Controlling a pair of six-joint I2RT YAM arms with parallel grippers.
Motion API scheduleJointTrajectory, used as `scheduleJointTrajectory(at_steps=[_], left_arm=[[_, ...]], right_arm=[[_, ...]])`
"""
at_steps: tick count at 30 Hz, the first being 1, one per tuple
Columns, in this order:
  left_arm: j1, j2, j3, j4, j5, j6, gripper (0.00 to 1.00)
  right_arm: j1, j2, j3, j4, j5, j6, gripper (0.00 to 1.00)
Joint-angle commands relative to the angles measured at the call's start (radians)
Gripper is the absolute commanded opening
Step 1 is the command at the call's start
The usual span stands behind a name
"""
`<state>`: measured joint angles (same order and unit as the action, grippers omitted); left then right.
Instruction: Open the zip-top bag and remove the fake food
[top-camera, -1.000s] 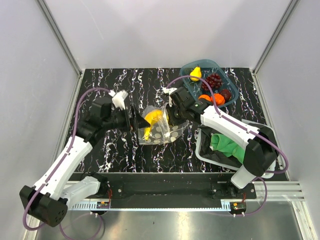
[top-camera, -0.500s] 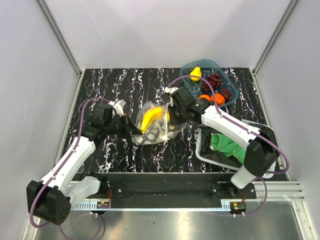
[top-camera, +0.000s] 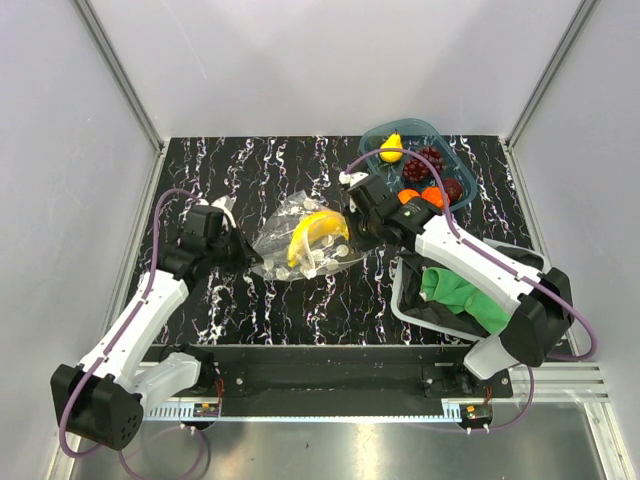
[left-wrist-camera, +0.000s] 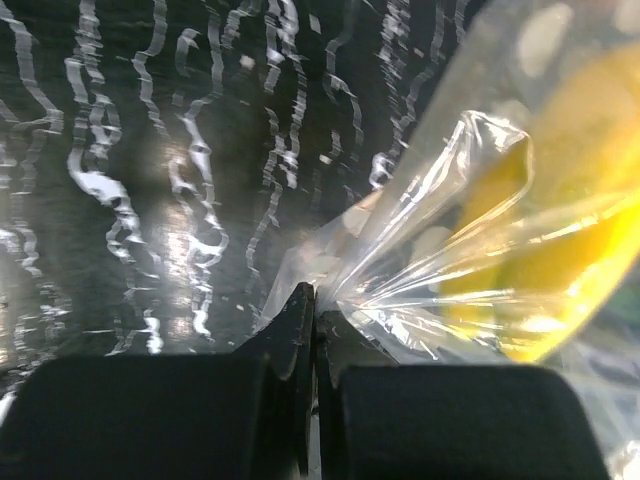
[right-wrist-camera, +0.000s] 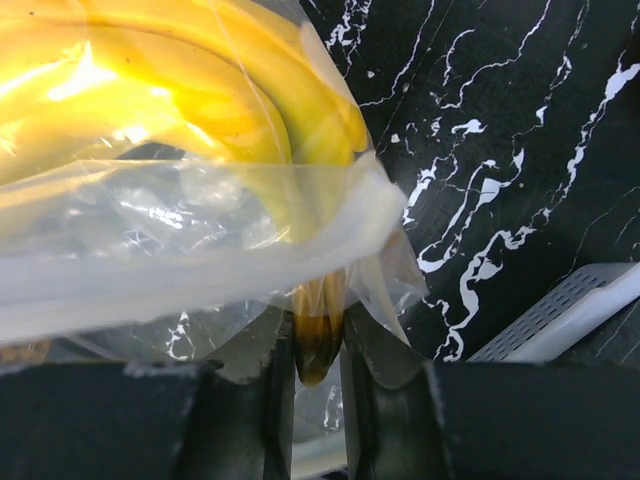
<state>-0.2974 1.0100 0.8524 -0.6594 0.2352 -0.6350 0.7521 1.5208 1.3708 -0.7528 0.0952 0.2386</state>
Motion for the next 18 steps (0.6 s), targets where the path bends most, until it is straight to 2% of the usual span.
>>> scheduleJointTrajectory(at_steps=[1, 2, 3, 9, 11, 16, 18], left_arm=[[0.014, 0.010, 0.037, -0.074, -0.290, 0.018, 0.00], [0.014, 0.012, 0.043, -0.077, -0.344, 0.021, 0.00], [0.014, 0.013, 0.066, -0.080, -0.361, 0.027, 0.00], [0.012, 0.016, 0.131, -0.014, -0.316, 0.130, 0.00], [0.014, 0.025, 0.140, -0.016, -0.364, 0.141, 0.00], [0.014, 0.032, 0.135, -0.039, -0.517, 0.106, 0.00], [0.015, 0.038, 0.129, -0.054, -0.582, 0.090, 0.00]], right_arm=[[-0.005, -0.062, 0.054, -0.045, 0.028, 0.051, 0.00], [-0.007, -0.059, 0.057, -0.046, 0.003, 0.053, 0.00], [-0.007, -0.053, 0.057, -0.045, -0.084, 0.045, 0.00], [0.006, 0.044, 0.109, -0.140, -0.322, 0.056, 0.00], [0.007, 0.058, 0.125, -0.203, -0.295, 0.112, 0.00], [-0.017, 0.052, 0.152, -0.337, -0.068, 0.244, 0.00], [-0.036, 0.045, 0.160, -0.361, -0.043, 0.270, 0.00]])
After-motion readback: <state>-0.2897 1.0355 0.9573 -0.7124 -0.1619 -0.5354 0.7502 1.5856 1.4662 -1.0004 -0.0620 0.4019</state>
